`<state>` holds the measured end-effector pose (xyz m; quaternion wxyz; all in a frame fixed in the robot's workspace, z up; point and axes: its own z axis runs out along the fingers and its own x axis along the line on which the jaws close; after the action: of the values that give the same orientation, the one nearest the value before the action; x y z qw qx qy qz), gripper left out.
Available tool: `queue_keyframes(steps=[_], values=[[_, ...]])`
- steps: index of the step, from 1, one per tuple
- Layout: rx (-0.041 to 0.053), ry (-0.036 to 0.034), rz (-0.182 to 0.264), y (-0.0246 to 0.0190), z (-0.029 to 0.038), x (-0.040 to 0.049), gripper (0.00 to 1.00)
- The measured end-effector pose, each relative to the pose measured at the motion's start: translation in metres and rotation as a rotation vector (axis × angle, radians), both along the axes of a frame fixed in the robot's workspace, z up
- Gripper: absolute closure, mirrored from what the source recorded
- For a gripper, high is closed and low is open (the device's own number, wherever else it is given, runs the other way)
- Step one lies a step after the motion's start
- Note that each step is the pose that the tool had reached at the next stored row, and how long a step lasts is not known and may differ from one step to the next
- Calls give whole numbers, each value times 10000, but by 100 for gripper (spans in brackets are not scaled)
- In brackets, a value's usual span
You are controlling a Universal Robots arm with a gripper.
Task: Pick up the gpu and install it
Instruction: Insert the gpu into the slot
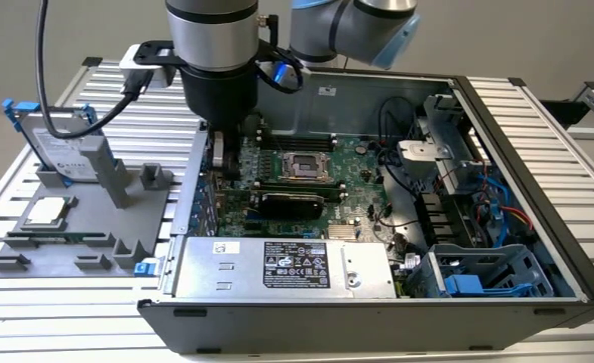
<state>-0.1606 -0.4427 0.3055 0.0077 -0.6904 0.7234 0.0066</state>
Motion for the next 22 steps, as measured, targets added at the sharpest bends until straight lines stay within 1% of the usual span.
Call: queue_keyframes(steps=[5,12,22], values=[[1,0,-1,2,26,-76,100],[2,-1,0,11,27,-164,100],[-1,3,1,14,11,-195,100]])
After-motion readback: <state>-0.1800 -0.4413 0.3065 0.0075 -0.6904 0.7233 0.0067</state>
